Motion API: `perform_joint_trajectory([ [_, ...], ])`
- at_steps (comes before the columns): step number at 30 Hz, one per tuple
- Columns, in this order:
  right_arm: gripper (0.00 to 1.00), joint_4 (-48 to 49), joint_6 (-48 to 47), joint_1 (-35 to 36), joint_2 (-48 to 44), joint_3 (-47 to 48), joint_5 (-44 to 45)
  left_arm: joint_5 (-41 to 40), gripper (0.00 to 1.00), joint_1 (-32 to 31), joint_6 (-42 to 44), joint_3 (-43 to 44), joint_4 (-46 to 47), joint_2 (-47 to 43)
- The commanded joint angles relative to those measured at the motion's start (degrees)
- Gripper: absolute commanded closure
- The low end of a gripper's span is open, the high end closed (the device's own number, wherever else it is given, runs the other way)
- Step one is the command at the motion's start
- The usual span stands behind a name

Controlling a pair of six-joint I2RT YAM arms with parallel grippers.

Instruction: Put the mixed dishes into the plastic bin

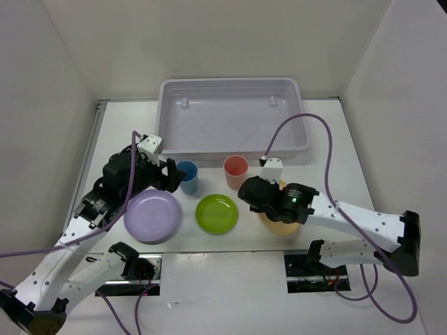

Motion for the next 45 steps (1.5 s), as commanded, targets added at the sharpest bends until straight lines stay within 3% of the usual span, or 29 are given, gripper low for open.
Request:
perform_joint_trajectory([
  [1, 1.0, 1.1, -3.6, 0.5, -5.7, 2.0, 0.3, 2.5, 0.16, -0.2, -1.7, 1.7, 2.5, -0.3],
  [5, 1.0, 1.1, -7.6, 0.5, -7.1, 2.9, -0.2, 3.6, 0.17, -0.2, -2.3, 1.7, 2.5, 1.4],
  [14, 1.0, -0.5, -13.6, -0.3, -5.4, 15.5, 5.3, 3.6, 0.17, -0.2, -2.8, 2.2, 3.0, 1.4],
  [19, 1.0, 10.2, -23.6, -9.4, -3.6, 19.4, 2.4, 3.6, 0.17, -0.2, -3.3, 2.2, 2.4, 1.4],
  [23, 1.0, 19.2, -30.0, -20.3, -0.8, 21.8, -6.3, 3.6, 0.17, -0.2, -3.3, 2.2, 1.2, 0.0],
  [27, 1.0, 24.2, -34.7, -31.1, 7.1, 26.1, -13.0, 2.5, 0.17, -0.2, -3.3, 2.8, 0.2, -0.6],
  [30, 1.0, 27.6, -36.2, -35.4, 13.3, 30.3, -17.4, 2.0, 0.17, -0.2, -3.8, 2.8, 0.2, -1.1],
  [39, 1.0, 28.1, -41.1, -38.5, 34.1, 48.7, -20.0, 0.1, 0.17, -0.2, -3.8, 3.3, -0.9, -2.9],
  [45, 1.0, 26.1, -40.4, -43.3, 44.7, 55.2, -24.3, -1.1, 0.17, -0.2, -3.8, 2.8, -1.4, -3.7],
])
